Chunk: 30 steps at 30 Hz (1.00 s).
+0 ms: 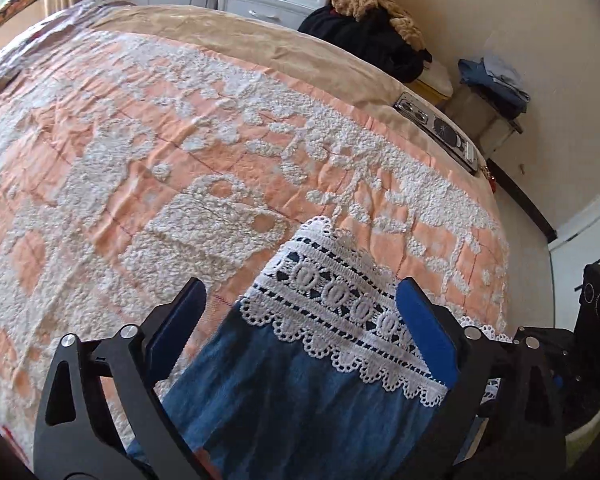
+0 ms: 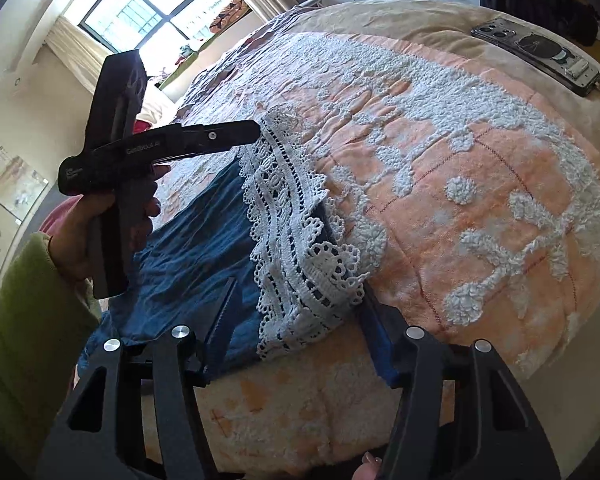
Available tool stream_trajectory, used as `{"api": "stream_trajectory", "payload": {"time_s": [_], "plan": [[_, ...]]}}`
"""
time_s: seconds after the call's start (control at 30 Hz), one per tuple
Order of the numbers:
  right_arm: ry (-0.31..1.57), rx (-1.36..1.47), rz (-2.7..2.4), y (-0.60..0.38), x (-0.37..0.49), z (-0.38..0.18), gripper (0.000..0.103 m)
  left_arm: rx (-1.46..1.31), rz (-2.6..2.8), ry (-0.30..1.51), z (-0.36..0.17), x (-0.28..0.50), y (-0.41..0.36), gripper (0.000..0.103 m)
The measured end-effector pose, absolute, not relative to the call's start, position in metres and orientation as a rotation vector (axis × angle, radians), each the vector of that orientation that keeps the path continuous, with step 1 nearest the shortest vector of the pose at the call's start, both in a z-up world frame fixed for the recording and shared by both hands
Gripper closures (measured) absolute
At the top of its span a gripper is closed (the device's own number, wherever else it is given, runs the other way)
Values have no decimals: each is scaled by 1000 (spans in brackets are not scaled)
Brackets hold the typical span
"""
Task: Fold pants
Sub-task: 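Lift both lace hems and fold them toward the waistband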
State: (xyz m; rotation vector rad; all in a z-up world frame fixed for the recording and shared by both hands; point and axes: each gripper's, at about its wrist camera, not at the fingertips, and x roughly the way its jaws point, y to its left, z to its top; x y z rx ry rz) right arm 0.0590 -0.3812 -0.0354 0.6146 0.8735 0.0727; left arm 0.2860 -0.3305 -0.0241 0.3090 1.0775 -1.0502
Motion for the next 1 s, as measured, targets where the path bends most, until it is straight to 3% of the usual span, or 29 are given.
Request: {"api": "stream_trajectory", "payload": {"time_s": [0.03, 0.1, 0.2, 0.3, 0.47, 0.77, 1.0], "plan": [[868, 607, 68, -382, 60, -35, 60, 296, -1061, 1094, -28, 288, -332, 23], [859, 612, 72, -385, 62, -36, 77, 264, -1081, 1142, -36, 290, -336, 42], [848, 611, 84, -385, 63, -36, 80, 283, -1072, 1156, -45, 289, -338, 57], [817, 582, 94, -380, 61, -30, 83, 258, -1069, 1148, -46, 295, -332, 82], [758, 528, 125, -366, 60, -9, 84, 179, -1120, 1124, -38, 300, -314, 91], [709, 393, 296, -299, 72, 29, 84, -23, -1158, 1033, -3, 297, -242, 91], [767, 209, 478, -204, 73, 28, 84, -102, -1085, 1034, 0, 274, -152, 91]]}}
